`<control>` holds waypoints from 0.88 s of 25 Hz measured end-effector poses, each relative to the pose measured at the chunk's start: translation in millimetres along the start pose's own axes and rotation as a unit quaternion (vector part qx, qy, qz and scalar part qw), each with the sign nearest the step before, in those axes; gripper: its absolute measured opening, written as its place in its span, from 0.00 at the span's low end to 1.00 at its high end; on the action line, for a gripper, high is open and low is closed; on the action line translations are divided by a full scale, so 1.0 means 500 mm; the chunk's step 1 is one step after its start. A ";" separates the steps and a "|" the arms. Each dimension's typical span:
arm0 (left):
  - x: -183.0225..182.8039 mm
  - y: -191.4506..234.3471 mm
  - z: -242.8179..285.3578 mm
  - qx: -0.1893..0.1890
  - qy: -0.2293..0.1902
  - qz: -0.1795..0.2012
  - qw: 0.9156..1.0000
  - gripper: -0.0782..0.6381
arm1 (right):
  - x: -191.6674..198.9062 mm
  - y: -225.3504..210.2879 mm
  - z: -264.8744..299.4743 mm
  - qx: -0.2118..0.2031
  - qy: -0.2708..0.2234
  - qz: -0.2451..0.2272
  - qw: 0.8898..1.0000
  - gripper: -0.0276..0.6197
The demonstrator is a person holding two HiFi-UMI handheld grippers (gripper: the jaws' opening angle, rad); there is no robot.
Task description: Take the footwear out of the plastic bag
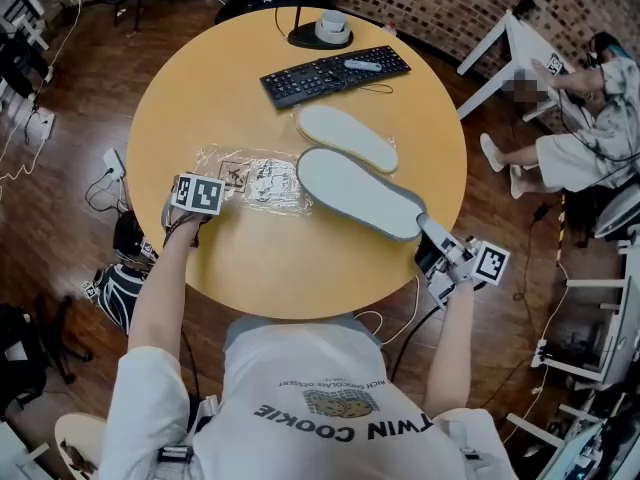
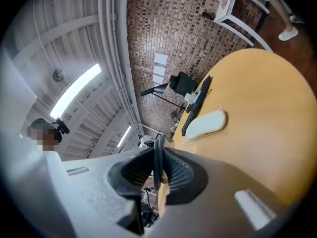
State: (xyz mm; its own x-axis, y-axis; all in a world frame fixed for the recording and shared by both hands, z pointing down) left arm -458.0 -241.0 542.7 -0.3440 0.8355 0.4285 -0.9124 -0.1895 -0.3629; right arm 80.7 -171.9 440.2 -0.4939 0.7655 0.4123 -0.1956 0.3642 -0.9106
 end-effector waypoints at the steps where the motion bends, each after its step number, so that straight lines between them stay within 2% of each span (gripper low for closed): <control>1: 0.000 0.000 -0.001 0.000 -0.001 -0.002 1.000 0.10 | 0.002 -0.002 0.018 -0.003 0.007 0.001 1.000 0.14; 7: -0.006 0.001 0.002 0.008 -0.004 -0.013 1.000 0.10 | 0.028 -0.019 0.151 -0.027 0.066 0.010 0.997 0.14; 13: -0.002 0.009 0.002 0.019 -0.007 -0.012 1.000 0.10 | 0.061 -0.037 0.259 -0.029 0.109 0.023 0.993 0.14; 22: 0.005 0.011 0.009 0.031 -0.015 -0.003 0.999 0.10 | 0.087 -0.069 0.368 -0.038 0.132 0.033 0.990 0.14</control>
State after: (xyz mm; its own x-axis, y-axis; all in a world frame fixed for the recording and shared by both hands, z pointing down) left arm -464.8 -242.1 545.5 -0.3433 0.8212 0.4559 -0.9264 -0.2158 -0.3087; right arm -89.7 -248.8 484.2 -0.2636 0.8974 0.3539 -0.1005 0.3394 -0.9353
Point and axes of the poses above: the fingertips, and each gripper's own axes: z forward along the fingers, y to its left, x out of its underside, the point moved 7 cm from there along -z, backward along the fingers, and after that the axes turned 3 degrees about -x, right-handed, at the moved point
